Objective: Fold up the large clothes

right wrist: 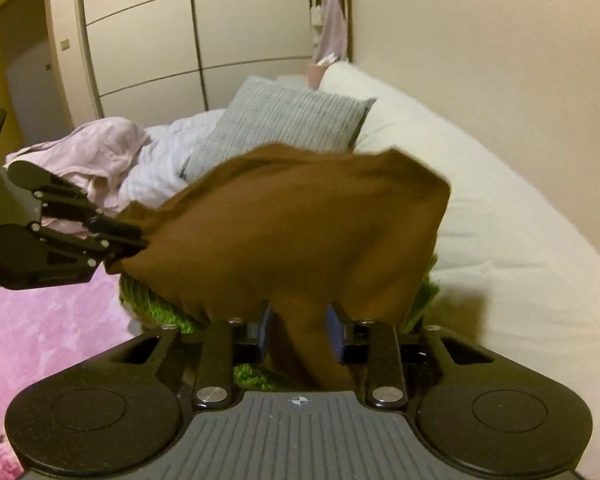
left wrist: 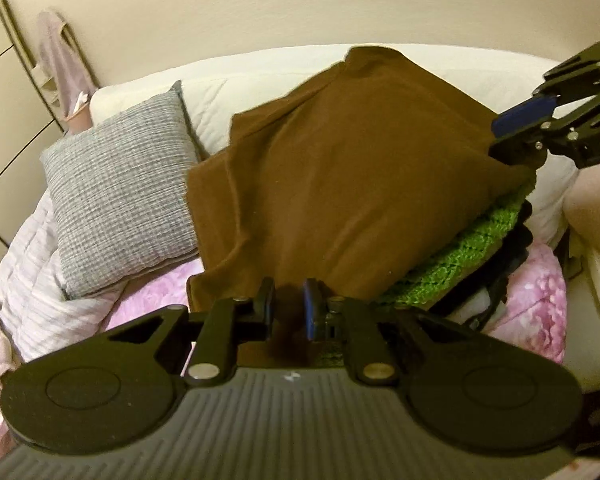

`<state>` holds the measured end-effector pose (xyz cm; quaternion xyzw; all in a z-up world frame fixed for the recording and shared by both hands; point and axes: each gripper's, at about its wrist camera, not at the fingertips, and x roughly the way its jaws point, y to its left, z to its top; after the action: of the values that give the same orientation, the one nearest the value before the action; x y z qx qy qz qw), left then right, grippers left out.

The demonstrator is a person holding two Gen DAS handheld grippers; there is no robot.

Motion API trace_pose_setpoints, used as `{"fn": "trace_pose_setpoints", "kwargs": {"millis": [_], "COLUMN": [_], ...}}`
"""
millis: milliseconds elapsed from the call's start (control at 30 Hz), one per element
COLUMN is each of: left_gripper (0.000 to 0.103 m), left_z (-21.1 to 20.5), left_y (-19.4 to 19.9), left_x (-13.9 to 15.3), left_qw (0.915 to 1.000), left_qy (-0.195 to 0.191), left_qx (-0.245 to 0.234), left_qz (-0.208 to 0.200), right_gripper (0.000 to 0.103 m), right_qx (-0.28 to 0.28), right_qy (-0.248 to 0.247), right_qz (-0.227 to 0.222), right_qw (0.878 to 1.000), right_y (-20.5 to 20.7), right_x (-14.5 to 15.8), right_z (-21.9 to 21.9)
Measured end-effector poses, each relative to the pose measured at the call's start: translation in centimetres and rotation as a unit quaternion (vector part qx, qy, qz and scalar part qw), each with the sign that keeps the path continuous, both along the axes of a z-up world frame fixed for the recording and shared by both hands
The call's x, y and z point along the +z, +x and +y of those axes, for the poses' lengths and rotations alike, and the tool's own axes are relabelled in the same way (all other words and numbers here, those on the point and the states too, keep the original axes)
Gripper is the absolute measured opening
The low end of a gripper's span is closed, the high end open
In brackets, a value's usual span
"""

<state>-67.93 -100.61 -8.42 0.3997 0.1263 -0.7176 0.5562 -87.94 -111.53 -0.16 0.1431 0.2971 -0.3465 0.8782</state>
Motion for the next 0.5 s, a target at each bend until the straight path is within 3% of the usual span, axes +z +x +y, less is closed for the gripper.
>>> {"fn": "trace_pose_setpoints", "kwargs": {"millis": [167,333,500], "left_gripper": [0.024,0.045,0.073], "left_z": [0.3,1.3,3.6], "left_y": [0.6,1.3,2.3], "left_x": [1.2,3.0,4.6], "left_qw": [0.9993,0.9975,0.9938], "left_qy": [-0.001,-0.008,-0.014], "left_qx": [0.032,0.056,0.070], "left_qz": [0.018,0.043,0.086], "right_gripper": [0.062,0.064,0.068], "right_qx": [-0.022,-0.044,-0.091], "right_qy": [-0.011,-0.018,-0.023], "right_qz": [-0.013,-0.016,-0.027], "right_qw": [1.000,0.999,0.995], "right_y": [-0.9,-1.3,-1.7], "right_x": [0.6,1.7,3.4], "right_z": [1.3,3.5,7.1]}}
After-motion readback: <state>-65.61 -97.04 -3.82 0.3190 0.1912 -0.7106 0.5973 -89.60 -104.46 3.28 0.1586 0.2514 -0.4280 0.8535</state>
